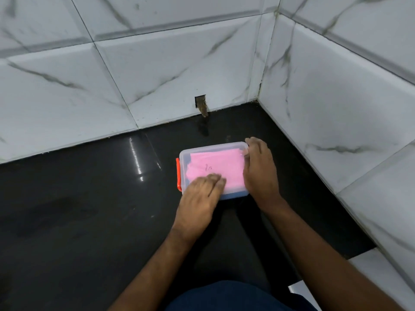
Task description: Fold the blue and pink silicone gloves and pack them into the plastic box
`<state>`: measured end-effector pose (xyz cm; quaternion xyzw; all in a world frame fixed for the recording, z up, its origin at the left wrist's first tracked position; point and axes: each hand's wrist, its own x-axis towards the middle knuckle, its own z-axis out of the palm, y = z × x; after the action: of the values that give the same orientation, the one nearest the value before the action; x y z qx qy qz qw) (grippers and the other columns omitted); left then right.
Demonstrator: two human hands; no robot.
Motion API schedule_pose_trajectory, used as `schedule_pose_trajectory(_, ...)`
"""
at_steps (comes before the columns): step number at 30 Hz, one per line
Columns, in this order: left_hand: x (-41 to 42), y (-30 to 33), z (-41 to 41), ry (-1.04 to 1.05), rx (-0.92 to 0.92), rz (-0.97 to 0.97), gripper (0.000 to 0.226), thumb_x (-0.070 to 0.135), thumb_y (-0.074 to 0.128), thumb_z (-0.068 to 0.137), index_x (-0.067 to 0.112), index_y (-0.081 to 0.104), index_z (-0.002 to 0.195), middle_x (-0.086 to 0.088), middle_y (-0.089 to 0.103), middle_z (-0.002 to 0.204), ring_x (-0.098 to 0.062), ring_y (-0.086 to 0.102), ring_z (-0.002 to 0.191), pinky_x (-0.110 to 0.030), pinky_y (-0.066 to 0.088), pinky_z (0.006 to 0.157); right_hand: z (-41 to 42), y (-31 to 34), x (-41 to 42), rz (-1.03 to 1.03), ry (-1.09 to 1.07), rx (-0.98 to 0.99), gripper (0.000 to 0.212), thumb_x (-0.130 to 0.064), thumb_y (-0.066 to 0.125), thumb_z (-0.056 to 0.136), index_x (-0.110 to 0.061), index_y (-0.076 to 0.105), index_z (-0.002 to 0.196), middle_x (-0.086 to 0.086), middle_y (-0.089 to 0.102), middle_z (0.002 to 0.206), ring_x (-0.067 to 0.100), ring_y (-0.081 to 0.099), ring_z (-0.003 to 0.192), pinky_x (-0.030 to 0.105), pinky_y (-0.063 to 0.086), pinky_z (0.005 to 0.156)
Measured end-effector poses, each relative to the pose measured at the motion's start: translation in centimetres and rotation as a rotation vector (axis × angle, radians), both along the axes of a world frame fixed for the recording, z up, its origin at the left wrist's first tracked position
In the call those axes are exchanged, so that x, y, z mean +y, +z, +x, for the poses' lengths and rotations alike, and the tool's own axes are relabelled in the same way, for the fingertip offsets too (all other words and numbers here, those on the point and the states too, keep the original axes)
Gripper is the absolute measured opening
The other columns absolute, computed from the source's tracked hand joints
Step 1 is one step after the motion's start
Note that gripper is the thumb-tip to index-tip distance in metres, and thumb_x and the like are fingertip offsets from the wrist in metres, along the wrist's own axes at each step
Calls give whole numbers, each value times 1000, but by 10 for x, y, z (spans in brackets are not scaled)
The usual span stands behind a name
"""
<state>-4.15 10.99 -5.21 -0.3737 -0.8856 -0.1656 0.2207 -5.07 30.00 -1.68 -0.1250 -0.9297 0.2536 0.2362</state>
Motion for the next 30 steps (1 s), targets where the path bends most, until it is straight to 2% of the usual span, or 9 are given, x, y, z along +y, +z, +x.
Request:
schedule_pose_trajectory(2, -6, -11, 8, 35, -6, -68, 43, 22, 49, 101, 5, 64, 137, -15, 63, 144, -32, 61, 133, -41, 37, 112, 19, -16, -10, 123, 67, 152, 36, -21, 43, 107, -8, 54, 138, 13, 52, 143, 27, 50, 131, 40, 42, 106)
schedule_pose_trajectory(4, -12, -20, 15, 109, 2, -127, 51, 33, 50, 104, 7, 56, 147, -12, 55, 154, -27, 51, 143, -42, 32, 119, 39, -41, -21, 218, 126, 175, 41, -28, 42, 105, -14, 50, 142, 8, 48, 149, 23, 43, 139, 42, 34, 110)
schedule_pose_trajectory(6, -16, -23, 14, 168, 16, -160, 57, 23, 58, 99, 6, 48, 153, -14, 49, 159, -27, 46, 147, -44, 28, 123, 53, -68, -28, 368, 199, 156, 47, -32, 40, 106, -18, 41, 151, 5, 42, 157, 20, 32, 149, 50, 23, 119)
schedule_pose_trajectory(9, -16, -22, 4, 254, -26, -159, 66, 14, 62, 91, 4, 44, 154, -17, 45, 161, -31, 44, 149, -46, 24, 126, 49, -90, -31, 532, 230, 129, 60, -35, 44, 105, -23, 23, 160, 2, 28, 165, 22, 17, 155, 58, 11, 121)
schedule_pose_trajectory(15, -13, -13, -34, 388, -111, -187, 73, 31, 61, 93, 0, 40, 156, -21, 39, 163, -34, 36, 153, -44, 12, 128, -19, -78, -40, 495, 255, -42, 86, -46, 57, 93, -31, 7, 161, 3, 13, 169, 26, 3, 157, 57, 17, 119)
schedule_pose_trajectory(20, -24, -4, -80, 446, -177, -266, 79, 37, 53, 95, 1, 29, 161, -20, 26, 169, -32, 23, 158, -44, 7, 129, -64, -56, -55, 466, 311, -162, 89, -48, 62, 86, -32, 15, 160, 1, 15, 169, 26, 8, 156, 61, 23, 117)
schedule_pose_trajectory(26, -40, 9, -113, 434, -258, -304, 86, 33, 51, 91, 5, 16, 164, -16, 12, 173, -29, 8, 161, -40, -7, 128, -88, -36, -70, 465, 338, -258, 92, -44, 60, 84, -32, 11, 161, 1, 15, 169, 26, 10, 155, 59, 17, 120)
schedule_pose_trajectory(30, -43, 16, -116, 423, -298, -344, 84, 36, 45, 95, 8, 8, 165, -13, 5, 175, -26, 2, 162, -40, -6, 128, -88, -28, -74, 477, 322, -302, 87, -45, 57, 86, -30, 14, 161, 3, 16, 169, 27, 10, 155, 59, 13, 120)
